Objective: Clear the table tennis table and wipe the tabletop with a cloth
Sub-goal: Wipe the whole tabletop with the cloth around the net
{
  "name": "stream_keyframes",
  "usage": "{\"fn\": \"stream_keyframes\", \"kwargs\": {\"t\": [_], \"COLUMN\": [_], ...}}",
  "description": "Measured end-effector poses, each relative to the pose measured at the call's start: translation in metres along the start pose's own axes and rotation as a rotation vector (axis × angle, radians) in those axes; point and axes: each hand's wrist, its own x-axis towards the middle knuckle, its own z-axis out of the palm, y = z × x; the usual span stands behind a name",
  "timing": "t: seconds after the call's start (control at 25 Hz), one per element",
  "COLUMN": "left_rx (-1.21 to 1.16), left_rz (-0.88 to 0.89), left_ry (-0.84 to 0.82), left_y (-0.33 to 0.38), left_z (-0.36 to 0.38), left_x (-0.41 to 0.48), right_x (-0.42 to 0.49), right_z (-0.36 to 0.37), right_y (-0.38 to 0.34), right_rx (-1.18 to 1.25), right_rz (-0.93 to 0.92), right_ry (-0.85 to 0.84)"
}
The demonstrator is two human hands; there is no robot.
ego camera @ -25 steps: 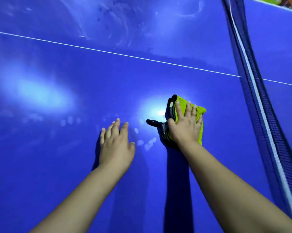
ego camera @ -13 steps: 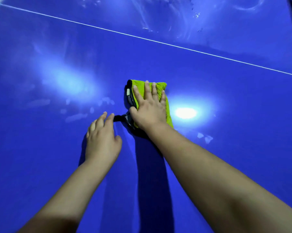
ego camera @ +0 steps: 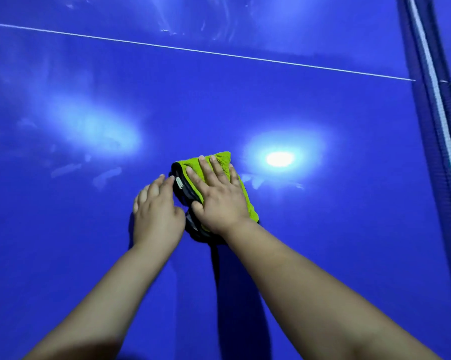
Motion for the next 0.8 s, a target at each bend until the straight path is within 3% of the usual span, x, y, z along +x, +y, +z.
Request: {"fn": "stream_keyframes", "kwargs": {"t": [0.48,0.8], "left_rx": [-0.001,-0.037], "left_rz": [0.297,0.415], "left_ry": [-0.157,-0.233], "left_y": [0.221,0.274], "left_z": [0.117,0.147], "left_x": [-0.072,-0.11], "right_x": [-0.121,-0.2], "right_z": [-0.032,-0.037], "right_y": [0.27,0.366], "right_rx": [0.028,0.196], "right_rz": [0.432,0.714], "right_ry": [0.096,0.157]}}
